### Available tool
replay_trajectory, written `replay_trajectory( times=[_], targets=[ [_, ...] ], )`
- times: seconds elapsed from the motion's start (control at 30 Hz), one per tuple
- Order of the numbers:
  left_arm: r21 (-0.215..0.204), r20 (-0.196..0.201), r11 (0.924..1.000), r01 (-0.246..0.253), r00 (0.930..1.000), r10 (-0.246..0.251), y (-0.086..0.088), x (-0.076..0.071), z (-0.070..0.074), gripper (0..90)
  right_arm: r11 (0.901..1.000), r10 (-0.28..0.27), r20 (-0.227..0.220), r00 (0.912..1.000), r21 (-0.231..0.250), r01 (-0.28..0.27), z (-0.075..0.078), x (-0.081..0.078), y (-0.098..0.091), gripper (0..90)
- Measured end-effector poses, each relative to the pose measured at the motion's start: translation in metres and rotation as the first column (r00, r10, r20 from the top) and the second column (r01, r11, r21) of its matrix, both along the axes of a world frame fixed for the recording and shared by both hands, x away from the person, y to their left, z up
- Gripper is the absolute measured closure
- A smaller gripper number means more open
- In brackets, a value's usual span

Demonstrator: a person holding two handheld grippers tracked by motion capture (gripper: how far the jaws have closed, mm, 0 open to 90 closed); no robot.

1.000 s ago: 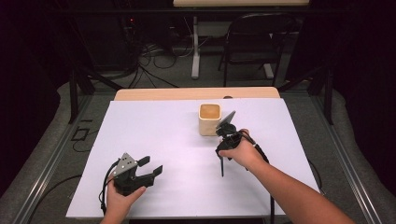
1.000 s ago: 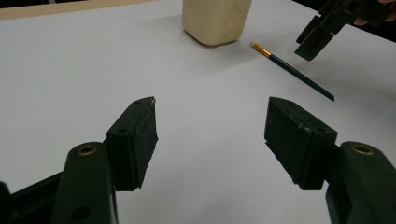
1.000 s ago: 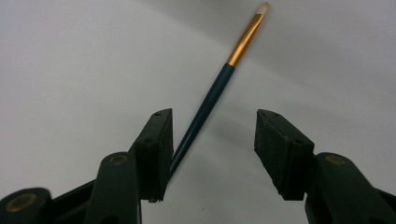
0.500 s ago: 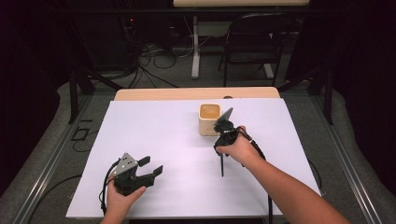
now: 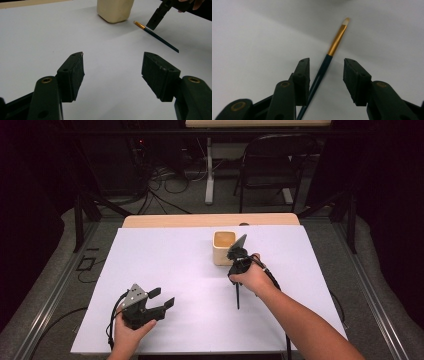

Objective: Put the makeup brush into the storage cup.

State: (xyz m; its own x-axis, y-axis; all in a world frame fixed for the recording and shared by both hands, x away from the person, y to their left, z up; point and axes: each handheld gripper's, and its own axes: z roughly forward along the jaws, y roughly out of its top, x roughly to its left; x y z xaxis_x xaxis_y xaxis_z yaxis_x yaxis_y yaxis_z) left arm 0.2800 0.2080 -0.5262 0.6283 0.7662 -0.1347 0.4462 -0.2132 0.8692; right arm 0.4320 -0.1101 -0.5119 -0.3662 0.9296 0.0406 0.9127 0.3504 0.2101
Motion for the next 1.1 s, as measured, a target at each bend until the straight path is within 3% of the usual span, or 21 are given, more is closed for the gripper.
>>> replay_trajectory(
  times=[0.1, 0.17, 0.33, 0.37, 0.5, 1.1],
  targets=[
    [-0.001, -0.001, 1.0000, 0.000, 1.0000, 0.000, 0.0000, 0.0001, -0.0001, 34.3, 0.9997, -0.020, -0.019, 0.9996, -0.014, 0.020, -0.0001, 0.0012, 0.0009, 58.2],
    [-0.001, 0.000, 1.0000, -0.001, 1.0000, 0.001, -0.0002, 0.0001, -0.0002, 34.3, 1.0000, -0.008, -0.003, 1.0000, -0.006, 0.008, -0.0017, 0.0026, 0.0002, 58.9],
    [0.001, -0.001, 1.0000, -0.001, 1.0000, 0.001, -0.0004, 0.0000, -0.0002, 34.3, 0.9998, -0.014, -0.009, 0.9999, -0.016, 0.014, -0.0021, 0.0043, 0.0015, 61.1],
    [0.001, -0.001, 1.0000, -0.001, 1.0000, 0.001, -0.0004, 0.0001, -0.0002, 34.3, 0.9998, -0.019, 0.002, 0.9998, 0.001, 0.019, -0.0039, 0.0044, 0.0017, 62.0],
    [0.000, -0.001, 1.0000, 0.000, 1.0000, 0.000, -0.0003, 0.0003, -0.0004, 34.3, 0.9994, -0.012, -0.019, 0.9997, -0.032, 0.012, -0.0038, 0.0052, 0.0032, 63.7],
    [0.004, -0.002, 1.0000, 0.003, 1.0000, -0.003, -0.0007, 0.0004, -0.0006, 34.3, 0.9991, -0.030, -0.021, 0.9993, -0.030, 0.029, -0.0094, 0.0095, 0.0030, 68.9]
  ],
)
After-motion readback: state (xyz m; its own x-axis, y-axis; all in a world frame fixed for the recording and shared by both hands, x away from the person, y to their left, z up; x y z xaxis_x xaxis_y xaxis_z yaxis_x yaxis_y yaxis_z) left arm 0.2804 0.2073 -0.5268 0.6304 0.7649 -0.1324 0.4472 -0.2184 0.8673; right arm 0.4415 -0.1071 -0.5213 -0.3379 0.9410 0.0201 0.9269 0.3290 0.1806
